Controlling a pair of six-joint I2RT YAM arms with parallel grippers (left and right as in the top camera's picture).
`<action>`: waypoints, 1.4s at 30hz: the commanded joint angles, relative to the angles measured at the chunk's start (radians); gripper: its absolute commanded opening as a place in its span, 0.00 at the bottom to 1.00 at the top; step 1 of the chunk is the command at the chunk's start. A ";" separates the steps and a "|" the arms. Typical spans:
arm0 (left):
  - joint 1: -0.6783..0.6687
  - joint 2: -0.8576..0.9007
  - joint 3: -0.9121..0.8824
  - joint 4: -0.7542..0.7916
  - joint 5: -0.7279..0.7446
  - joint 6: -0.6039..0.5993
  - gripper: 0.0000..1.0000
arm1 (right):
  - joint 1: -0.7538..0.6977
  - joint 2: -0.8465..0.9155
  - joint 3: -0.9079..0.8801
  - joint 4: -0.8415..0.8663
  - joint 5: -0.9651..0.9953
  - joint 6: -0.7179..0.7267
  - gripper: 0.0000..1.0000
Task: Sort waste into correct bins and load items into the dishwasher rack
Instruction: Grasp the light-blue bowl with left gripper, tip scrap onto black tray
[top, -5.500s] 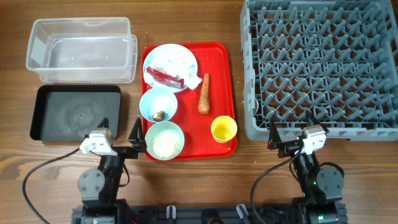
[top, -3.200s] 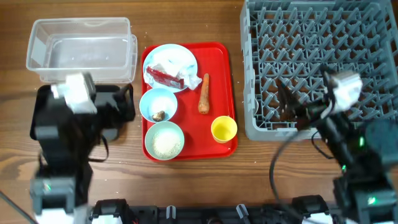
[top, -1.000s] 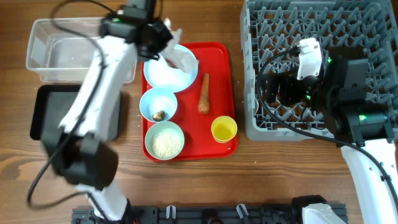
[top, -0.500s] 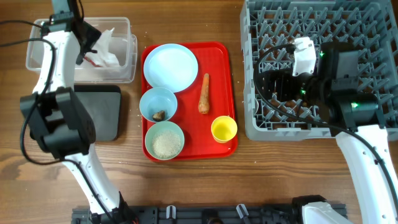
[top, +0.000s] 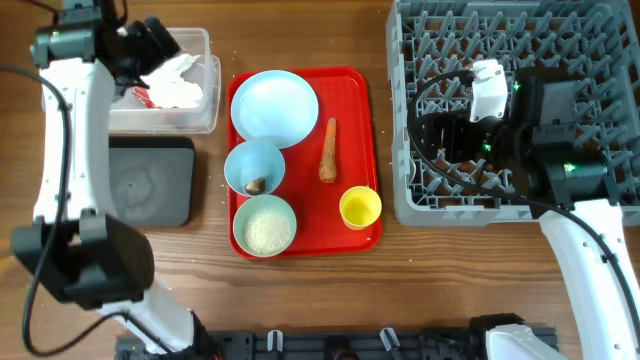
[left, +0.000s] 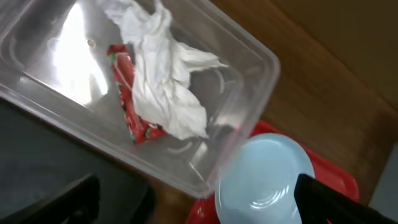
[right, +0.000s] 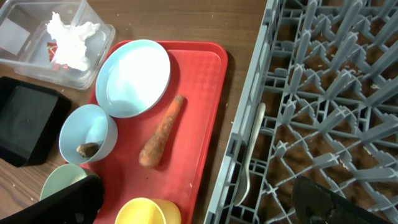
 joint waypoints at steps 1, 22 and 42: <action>-0.117 -0.043 0.004 -0.150 0.027 0.089 0.89 | -0.002 0.008 0.021 0.002 0.006 0.014 1.00; -0.566 -0.033 -0.653 0.278 -0.053 0.193 0.44 | -0.002 0.008 0.021 -0.020 0.006 0.013 1.00; -0.564 -0.144 -0.447 0.181 0.057 0.112 0.04 | -0.002 0.011 0.021 -0.029 0.006 0.011 1.00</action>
